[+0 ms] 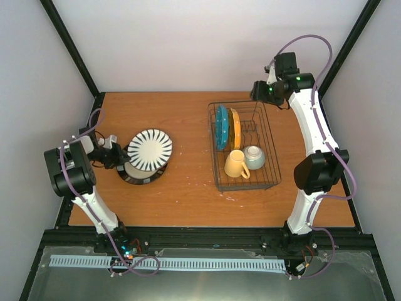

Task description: Load the mixed dishes into the dish rack

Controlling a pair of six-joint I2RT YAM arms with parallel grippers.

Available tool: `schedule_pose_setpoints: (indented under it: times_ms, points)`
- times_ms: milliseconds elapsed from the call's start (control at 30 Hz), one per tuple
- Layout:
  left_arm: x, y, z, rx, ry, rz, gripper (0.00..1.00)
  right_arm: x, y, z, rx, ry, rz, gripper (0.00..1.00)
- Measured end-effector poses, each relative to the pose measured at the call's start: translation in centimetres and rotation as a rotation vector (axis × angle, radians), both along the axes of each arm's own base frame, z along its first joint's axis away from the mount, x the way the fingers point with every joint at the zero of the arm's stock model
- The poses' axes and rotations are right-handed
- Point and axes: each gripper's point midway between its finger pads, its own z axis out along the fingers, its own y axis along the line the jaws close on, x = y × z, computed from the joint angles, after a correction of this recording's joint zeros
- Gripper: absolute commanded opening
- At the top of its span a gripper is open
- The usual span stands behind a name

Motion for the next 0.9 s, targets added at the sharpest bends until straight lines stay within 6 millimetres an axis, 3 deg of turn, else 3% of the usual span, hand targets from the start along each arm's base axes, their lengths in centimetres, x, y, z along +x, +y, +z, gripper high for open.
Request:
schedule_pose_setpoints:
  times_ms: [267, 433, 700, 900]
  points:
    - [3.0, 1.5, 4.1, 0.061, -0.128, 0.053, 0.01, 1.8, 6.2, 3.6, 0.277, -0.126, 0.226, 0.68]
    - [3.6, 1.5, 6.0, 0.063, -0.181, 0.07, 0.01, 2.4, 12.2, 3.0, 0.425, -0.114, 0.42, 0.68]
    - [4.4, 0.4, 8.8, 0.037, -0.263, 0.072, 0.01, -2.0, 22.9, -1.0, 0.609, 0.051, 0.712, 0.69]
    - [5.2, -2.2, 11.5, 0.001, -0.327, 0.026, 0.01, -4.7, 26.5, -2.2, 0.669, 0.128, 0.813, 0.68]
